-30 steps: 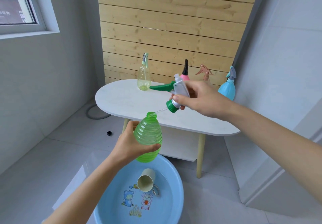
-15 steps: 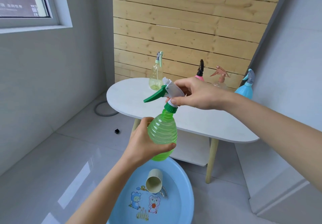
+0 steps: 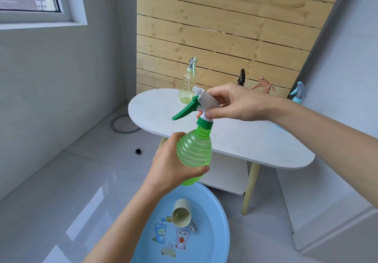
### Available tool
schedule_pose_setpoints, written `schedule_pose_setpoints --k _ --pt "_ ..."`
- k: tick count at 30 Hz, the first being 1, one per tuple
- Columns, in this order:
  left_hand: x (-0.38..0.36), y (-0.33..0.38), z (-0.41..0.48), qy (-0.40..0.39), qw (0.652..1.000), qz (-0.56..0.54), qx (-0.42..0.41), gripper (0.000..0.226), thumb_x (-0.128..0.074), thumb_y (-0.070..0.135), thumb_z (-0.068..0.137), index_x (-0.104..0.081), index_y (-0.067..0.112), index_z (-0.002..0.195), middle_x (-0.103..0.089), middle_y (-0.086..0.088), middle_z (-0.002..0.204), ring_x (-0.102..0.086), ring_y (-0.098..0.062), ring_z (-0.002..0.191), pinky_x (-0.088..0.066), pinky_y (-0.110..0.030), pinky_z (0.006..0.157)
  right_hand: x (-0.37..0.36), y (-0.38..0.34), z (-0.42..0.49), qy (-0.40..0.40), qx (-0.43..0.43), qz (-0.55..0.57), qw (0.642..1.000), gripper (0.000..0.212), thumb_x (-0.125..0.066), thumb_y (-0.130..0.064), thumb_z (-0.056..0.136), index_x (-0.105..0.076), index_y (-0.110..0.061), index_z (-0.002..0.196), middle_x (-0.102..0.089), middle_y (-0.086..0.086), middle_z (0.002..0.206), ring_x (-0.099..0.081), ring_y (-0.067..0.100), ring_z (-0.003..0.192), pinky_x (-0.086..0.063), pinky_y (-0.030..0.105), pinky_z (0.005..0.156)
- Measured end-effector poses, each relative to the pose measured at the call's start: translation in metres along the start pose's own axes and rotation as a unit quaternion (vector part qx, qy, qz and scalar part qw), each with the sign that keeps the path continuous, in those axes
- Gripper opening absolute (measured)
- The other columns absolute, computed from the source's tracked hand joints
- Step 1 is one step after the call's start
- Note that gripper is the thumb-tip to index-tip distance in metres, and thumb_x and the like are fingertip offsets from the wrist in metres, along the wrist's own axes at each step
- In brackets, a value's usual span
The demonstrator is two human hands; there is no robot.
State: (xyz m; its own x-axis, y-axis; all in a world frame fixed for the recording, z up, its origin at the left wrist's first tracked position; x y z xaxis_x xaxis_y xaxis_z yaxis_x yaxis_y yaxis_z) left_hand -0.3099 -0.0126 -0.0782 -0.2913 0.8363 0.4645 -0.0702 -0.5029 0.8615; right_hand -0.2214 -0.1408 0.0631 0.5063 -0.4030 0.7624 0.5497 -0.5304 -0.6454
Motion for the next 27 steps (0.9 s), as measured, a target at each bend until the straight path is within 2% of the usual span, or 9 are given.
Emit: schedule_pose_setpoints --k 2,4,6,8,12,14,21,24,27 --pt "0.001 0.0 -0.001 0.003 1.0 0.003 0.002 0.075 -0.07 0.064 0.041 -0.04 0.047 0.107 -0.056 0.021 0.102 -0.054 -0.008 0.101 -0.049 -0.039 0.087 -0.003 -0.001 0.0 -0.008 0.0 -0.006 1.0 0.013 -0.065 -0.007 0.09 -0.064 -0.007 0.102 -0.071 -0.005 0.095 -0.064 -0.004 0.086 -0.045 0.008 0.072" --pt "0.003 -0.001 -0.002 0.011 1.0 0.002 0.005 0.075 -0.07 0.065 0.04 -0.042 0.047 0.107 -0.057 0.021 0.101 -0.055 -0.009 0.101 -0.049 -0.04 0.087 -0.004 -0.004 -0.002 -0.015 0.002 -0.009 1.0 0.015 -0.065 -0.006 0.089 -0.064 -0.006 0.105 -0.072 -0.001 0.099 -0.066 -0.002 0.09 -0.047 0.009 0.074" --pt "0.005 0.0 -0.002 0.018 1.0 0.004 0.003 0.073 -0.073 0.061 0.041 -0.043 0.046 0.107 -0.056 0.025 0.099 -0.055 -0.007 0.101 -0.049 -0.04 0.087 -0.004 -0.006 -0.005 -0.025 0.002 -0.021 0.999 0.019 -0.065 -0.007 0.089 -0.065 -0.006 0.108 -0.071 0.006 0.106 -0.066 0.007 0.099 -0.052 0.017 0.082" --pt "0.006 0.001 -0.004 0.018 1.0 0.01 -0.002 0.071 -0.075 0.057 0.044 -0.042 0.047 0.106 -0.055 0.026 0.099 -0.054 -0.005 0.1 -0.048 -0.038 0.088 -0.005 -0.008 -0.008 -0.04 -0.002 -0.057 0.998 0.02 -0.067 -0.009 0.088 -0.064 -0.006 0.108 -0.069 0.009 0.11 -0.064 0.015 0.104 -0.051 0.029 0.091" --pt "0.006 0.002 -0.005 0.01 1.0 0.006 0.004 0.071 -0.075 0.056 0.045 -0.042 0.046 0.107 -0.056 0.025 0.101 -0.054 -0.007 0.101 -0.048 -0.04 0.088 -0.011 -0.009 -0.007 -0.037 0.002 -0.129 0.991 0.027 -0.072 -0.01 0.082 -0.062 -0.01 0.107 -0.068 0.007 0.107 -0.063 0.021 0.102 -0.049 0.045 0.092" --pt "0.006 0.002 -0.004 0.01 1.0 0.001 0.007 0.072 -0.075 0.056 0.045 -0.043 0.045 0.107 -0.056 0.025 0.101 -0.055 -0.008 0.102 -0.049 -0.041 0.088 -0.012 -0.013 -0.007 -0.032 0.008 -0.138 0.99 0.027 -0.073 -0.009 0.081 -0.061 -0.01 0.105 -0.067 0.008 0.106 -0.063 0.023 0.101 -0.048 0.047 0.091" --pt "0.005 0.004 -0.008 -0.01 1.0 0.005 -0.002 0.076 -0.073 0.061 0.041 -0.042 0.047 0.108 -0.056 0.024 0.103 -0.053 -0.006 0.103 -0.048 -0.04 0.088 -0.012 -0.017 -0.01 -0.071 0.005 -0.151 0.986 0.02 -0.071 -0.005 0.081 -0.063 -0.008 0.099 -0.067 0.008 0.1 -0.063 0.023 0.095 -0.05 0.04 0.084" --pt "0.006 0.006 -0.008 -0.009 1.0 0.008 -0.002 0.075 -0.073 0.061 0.04 -0.041 0.047 0.107 -0.055 0.026 0.101 -0.054 -0.007 0.102 -0.049 -0.04 0.087 -0.012 -0.018 -0.01 -0.054 -0.001 -0.174 0.983 0.021 -0.072 -0.016 0.081 -0.06 -0.01 0.097 -0.066 0.01 0.094 -0.062 0.026 0.087 -0.05 0.042 0.077" --pt "0.006 0.006 -0.009 -0.005 1.0 0.005 0.002 0.075 -0.071 0.062 0.039 -0.042 0.045 0.106 -0.056 0.025 0.099 -0.055 -0.008 0.099 -0.05 -0.04 0.085 -0.014 -0.021 -0.012 -0.02 -0.01 -0.214 0.977 0.026 -0.073 -0.03 0.081 -0.051 -0.019 0.088 -0.059 -0.003 0.078 -0.053 0.011 0.068 -0.04 0.019 0.057"
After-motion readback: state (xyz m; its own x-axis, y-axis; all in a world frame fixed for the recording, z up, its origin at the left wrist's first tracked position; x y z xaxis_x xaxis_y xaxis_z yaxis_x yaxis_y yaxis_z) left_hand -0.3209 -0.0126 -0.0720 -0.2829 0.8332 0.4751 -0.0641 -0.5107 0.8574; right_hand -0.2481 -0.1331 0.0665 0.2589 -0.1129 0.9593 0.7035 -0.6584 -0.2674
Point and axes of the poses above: each hand's wrist, its own z-axis towards the middle knuckle, its own x-axis out of the back of the hand, y = z × x, the point moved 3 cm from there along z, towards the middle knuckle
